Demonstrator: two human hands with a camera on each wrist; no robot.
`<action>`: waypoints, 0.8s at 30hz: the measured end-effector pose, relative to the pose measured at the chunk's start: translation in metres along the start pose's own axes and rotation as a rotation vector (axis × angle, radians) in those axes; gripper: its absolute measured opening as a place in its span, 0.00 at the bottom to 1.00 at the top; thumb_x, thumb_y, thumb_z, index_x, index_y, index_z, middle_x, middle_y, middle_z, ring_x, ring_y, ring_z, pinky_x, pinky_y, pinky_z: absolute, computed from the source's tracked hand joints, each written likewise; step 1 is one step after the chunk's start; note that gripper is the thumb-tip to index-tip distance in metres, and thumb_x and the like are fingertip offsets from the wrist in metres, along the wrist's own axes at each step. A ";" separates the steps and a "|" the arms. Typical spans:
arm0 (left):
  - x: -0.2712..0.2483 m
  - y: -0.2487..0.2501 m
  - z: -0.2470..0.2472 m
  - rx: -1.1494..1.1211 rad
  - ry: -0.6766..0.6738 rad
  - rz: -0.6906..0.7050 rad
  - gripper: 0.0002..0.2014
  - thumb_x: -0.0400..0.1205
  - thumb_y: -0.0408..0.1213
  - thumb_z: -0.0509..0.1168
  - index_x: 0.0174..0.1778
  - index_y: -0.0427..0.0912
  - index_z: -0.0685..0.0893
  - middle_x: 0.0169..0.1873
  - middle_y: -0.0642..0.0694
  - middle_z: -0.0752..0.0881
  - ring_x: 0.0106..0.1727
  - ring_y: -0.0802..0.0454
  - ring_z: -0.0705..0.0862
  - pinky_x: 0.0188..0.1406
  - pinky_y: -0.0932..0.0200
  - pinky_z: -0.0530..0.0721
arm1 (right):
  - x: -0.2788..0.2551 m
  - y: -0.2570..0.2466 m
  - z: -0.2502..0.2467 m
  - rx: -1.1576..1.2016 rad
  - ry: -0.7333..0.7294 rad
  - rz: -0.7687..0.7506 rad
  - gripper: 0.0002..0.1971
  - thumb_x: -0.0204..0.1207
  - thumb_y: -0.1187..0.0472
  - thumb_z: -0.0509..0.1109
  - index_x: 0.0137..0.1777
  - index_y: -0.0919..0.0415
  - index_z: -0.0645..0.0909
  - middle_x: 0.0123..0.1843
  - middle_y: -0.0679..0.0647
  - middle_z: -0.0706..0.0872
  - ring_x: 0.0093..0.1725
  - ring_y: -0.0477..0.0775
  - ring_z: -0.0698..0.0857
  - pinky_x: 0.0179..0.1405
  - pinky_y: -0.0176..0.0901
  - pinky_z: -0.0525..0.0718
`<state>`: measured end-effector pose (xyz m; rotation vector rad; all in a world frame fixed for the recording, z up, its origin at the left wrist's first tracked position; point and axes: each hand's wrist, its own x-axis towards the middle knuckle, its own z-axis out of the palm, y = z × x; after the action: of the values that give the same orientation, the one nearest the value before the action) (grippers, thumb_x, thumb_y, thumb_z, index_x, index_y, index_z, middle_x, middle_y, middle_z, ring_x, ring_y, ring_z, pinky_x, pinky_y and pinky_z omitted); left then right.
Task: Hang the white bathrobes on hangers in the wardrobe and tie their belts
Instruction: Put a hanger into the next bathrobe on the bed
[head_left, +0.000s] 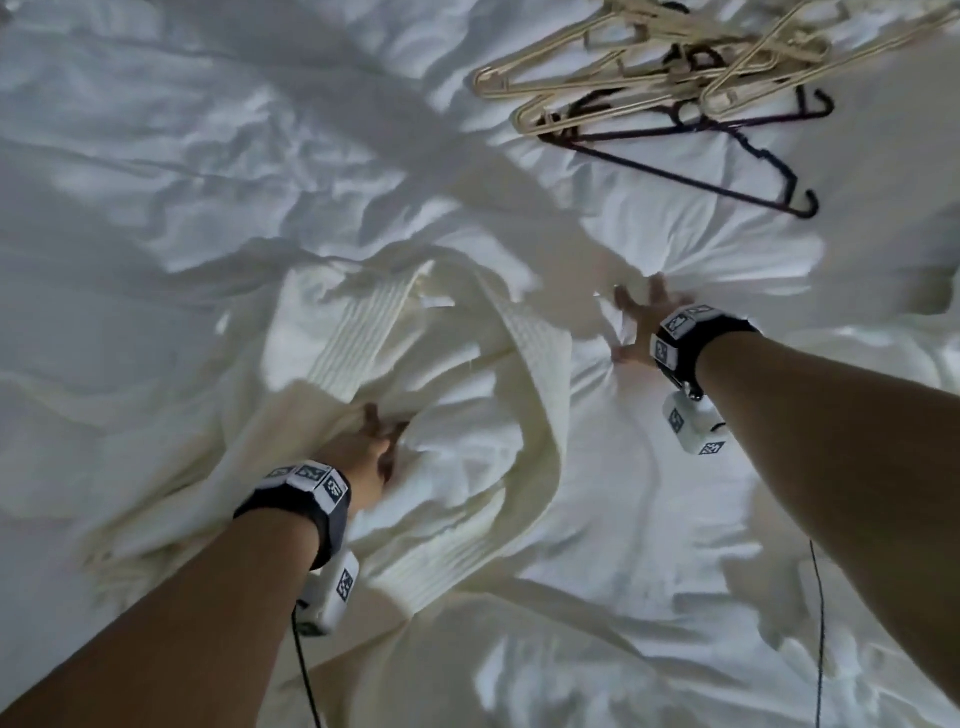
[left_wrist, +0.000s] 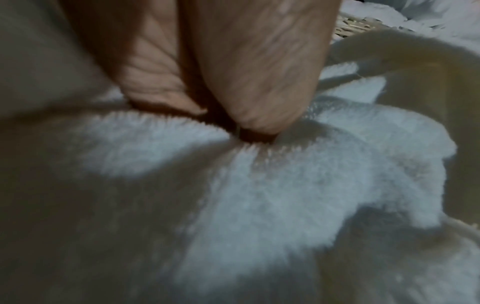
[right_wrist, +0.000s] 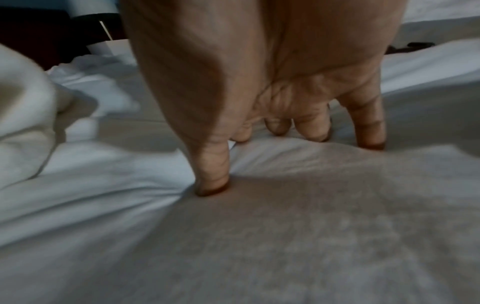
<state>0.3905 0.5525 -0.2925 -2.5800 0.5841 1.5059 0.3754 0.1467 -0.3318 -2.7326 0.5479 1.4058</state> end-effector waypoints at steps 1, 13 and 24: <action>0.005 0.000 -0.001 0.004 -0.008 -0.002 0.32 0.86 0.38 0.56 0.85 0.58 0.52 0.85 0.40 0.41 0.77 0.38 0.70 0.71 0.55 0.73 | -0.002 -0.002 -0.001 -0.007 -0.003 0.007 0.52 0.72 0.33 0.69 0.83 0.38 0.33 0.85 0.63 0.32 0.80 0.84 0.51 0.76 0.74 0.61; 0.027 -0.008 0.004 0.049 -0.010 -0.025 0.31 0.88 0.42 0.54 0.85 0.63 0.47 0.86 0.45 0.46 0.82 0.41 0.63 0.78 0.54 0.64 | 0.023 0.040 -0.081 -0.009 0.280 0.165 0.70 0.54 0.39 0.86 0.85 0.52 0.37 0.83 0.64 0.54 0.81 0.71 0.57 0.76 0.69 0.62; 0.000 0.005 -0.032 0.076 -0.047 -0.017 0.20 0.89 0.44 0.53 0.78 0.47 0.72 0.75 0.40 0.75 0.71 0.41 0.77 0.65 0.61 0.71 | -0.053 -0.014 0.055 0.638 0.399 -0.013 0.30 0.83 0.58 0.57 0.83 0.40 0.55 0.65 0.64 0.83 0.59 0.67 0.84 0.58 0.54 0.80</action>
<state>0.4148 0.5395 -0.2764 -2.4808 0.6005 1.5041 0.3087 0.1848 -0.3245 -2.4488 0.8166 0.5265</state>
